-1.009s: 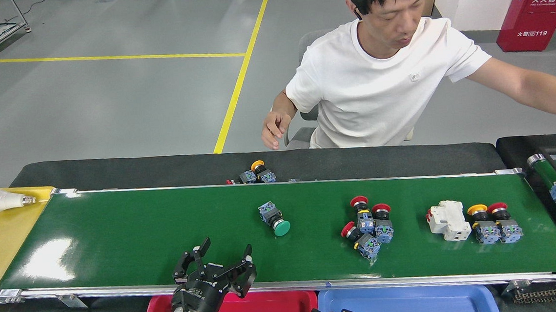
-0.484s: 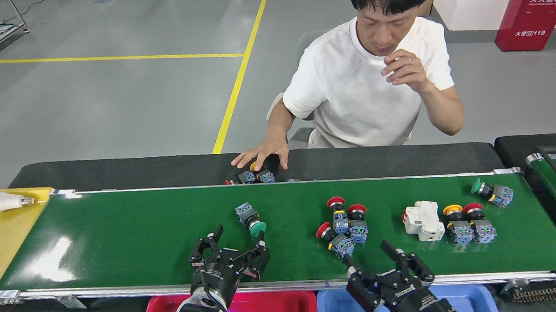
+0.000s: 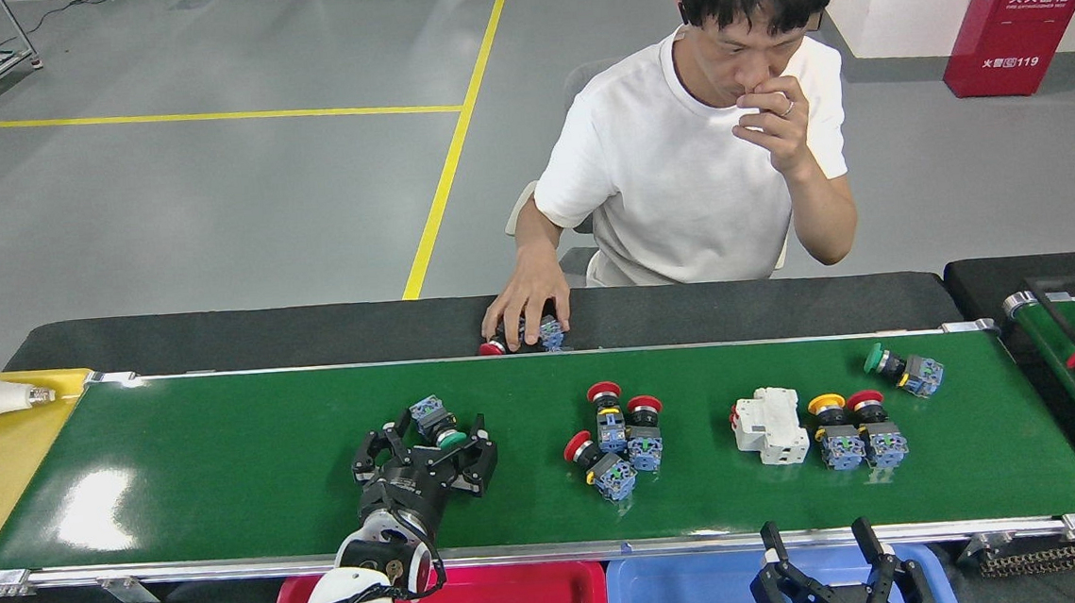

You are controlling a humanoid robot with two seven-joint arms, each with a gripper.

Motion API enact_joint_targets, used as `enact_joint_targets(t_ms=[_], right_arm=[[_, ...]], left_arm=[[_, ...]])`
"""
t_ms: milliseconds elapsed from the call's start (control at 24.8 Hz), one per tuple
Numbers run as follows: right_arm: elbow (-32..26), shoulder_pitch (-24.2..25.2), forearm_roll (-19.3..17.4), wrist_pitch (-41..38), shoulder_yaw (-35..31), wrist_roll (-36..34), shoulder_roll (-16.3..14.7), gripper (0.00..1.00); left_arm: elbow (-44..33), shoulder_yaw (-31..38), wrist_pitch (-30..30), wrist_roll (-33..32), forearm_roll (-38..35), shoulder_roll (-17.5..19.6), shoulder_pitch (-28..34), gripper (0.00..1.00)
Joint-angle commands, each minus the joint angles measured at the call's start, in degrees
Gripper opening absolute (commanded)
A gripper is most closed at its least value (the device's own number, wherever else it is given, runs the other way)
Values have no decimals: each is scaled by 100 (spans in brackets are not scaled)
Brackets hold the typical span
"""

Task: Pick switch part from conveyor to tray

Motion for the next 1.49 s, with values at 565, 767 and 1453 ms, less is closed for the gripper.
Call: enact_joint_targets(t_ms=[565, 767, 1453], right_arm=[[2052, -2394, 605, 1451, 939, 1090, 283, 98], [2473, -2701, 588, 1636, 1431, 1099, 327, 93], [2403, -2868, 394, 1038, 1554, 1652, 362, 48]], left_arm=[[-2634, 256, -1275, 180, 559, 337, 1797, 12], [-3320, 291, -1292, 207, 550, 644, 2913, 14], [-3970, 845, -1318, 277, 603, 732, 3607, 100]])
